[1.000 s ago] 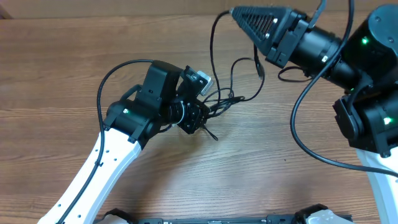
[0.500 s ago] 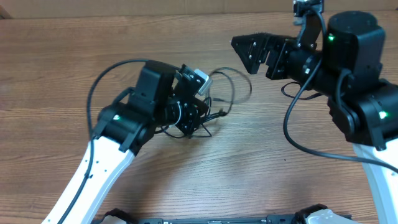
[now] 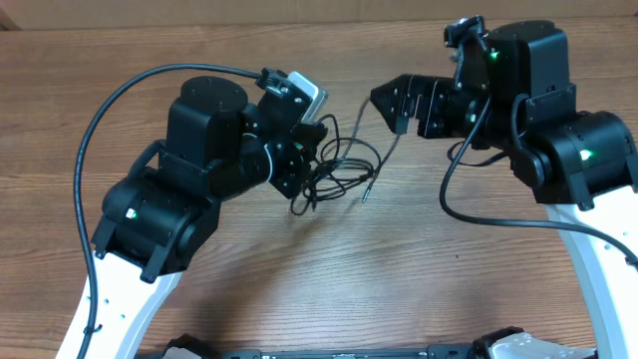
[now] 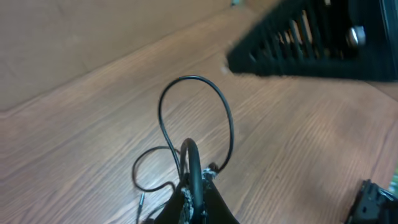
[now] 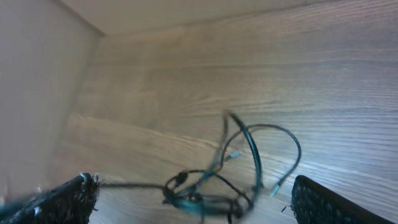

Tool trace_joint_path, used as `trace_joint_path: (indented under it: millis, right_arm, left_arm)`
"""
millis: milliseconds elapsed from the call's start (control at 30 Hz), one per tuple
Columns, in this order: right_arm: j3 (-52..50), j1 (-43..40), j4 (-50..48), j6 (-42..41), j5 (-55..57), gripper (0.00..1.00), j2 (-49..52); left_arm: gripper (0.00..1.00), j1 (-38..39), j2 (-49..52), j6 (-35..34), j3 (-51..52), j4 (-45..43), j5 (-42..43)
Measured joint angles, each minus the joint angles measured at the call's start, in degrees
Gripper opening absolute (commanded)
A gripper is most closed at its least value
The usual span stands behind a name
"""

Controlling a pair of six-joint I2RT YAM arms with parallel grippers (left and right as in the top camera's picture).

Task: Untangle cables

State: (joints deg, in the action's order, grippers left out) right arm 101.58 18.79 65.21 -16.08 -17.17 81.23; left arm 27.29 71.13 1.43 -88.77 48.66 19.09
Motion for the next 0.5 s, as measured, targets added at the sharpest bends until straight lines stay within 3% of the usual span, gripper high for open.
trace_joint_path:
  millis: [133,333,500]
  right_arm:
    - [0.0,0.0,2.3,4.9,-1.2,0.98,0.0]
    - [0.0,0.0,6.5,12.9,-6.3,0.86,0.0]
    - [-0.1,0.0,10.7,24.0,-10.5,0.85,0.0]
  left_arm:
    - [0.04,0.0,0.0,0.0,-1.1,0.2,-2.2]
    - [0.04,0.0,0.0,-1.6,-1.6,-0.3,-5.5]
    - [0.04,0.0,0.0,-4.4,-1.7,-1.5,-6.8]
